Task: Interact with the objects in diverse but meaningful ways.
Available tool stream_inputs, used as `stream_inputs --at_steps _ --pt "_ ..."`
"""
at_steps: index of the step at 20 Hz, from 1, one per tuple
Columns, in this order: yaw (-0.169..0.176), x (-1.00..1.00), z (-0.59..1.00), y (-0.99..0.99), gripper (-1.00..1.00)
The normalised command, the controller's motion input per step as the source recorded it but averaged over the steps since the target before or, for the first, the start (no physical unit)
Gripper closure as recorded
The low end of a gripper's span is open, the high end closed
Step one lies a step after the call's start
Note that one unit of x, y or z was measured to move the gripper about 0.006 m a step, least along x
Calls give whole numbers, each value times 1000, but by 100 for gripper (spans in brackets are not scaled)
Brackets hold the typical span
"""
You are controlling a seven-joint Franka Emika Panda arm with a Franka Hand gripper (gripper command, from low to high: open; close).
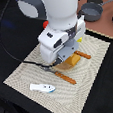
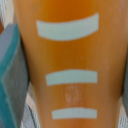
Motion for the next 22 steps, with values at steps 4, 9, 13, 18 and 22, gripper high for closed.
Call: stream_inputs --at_steps 4,9,13,18,22 --pt "0 14 147 64 -100" --pt "0 148 265 224 -100" --pt "0 115 609 404 -100" --pt "0 -291 803 485 -100" --pt "28 -744 189 535 -100"
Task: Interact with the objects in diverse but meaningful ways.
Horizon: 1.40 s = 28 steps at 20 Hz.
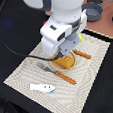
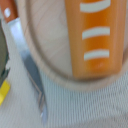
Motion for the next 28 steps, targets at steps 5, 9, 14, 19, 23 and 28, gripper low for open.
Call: stream_inputs --at_steps 5,9,14,19,23,28 --pt "35 -994 0 507 -100" --pt "28 -1000 -12 496 -100" --pt "24 -1000 -87 476 -100" --pt "-42 -333 -26 533 -100" --pt "-118 11 -36 444 -100" --pt "-60 -206 -194 340 -100"
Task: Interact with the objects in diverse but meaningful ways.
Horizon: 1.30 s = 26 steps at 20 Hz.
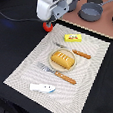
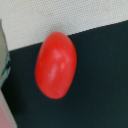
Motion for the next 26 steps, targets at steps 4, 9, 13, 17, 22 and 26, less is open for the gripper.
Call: stream_inputs --at_steps 4,9,13,17,22,26 --pt "-29 -364 -200 160 -100" --pt "-2 -528 -293 14 -100" --pt "-10 -621 -371 0 -100" --pt "-14 -560 -394 9 -100" --pt "-19 -494 -379 31 -100" --pt "-97 -122 -230 113 -100"
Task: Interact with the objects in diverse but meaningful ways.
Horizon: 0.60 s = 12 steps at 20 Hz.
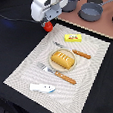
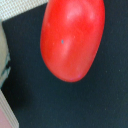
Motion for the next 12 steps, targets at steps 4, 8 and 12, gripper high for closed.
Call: stream_inputs --at_steps 4,8,12 --pt "-113 -53 -229 107 -100" --pt "-94 -42 -203 132 -100" --pt "-28 -276 -295 21 -100"
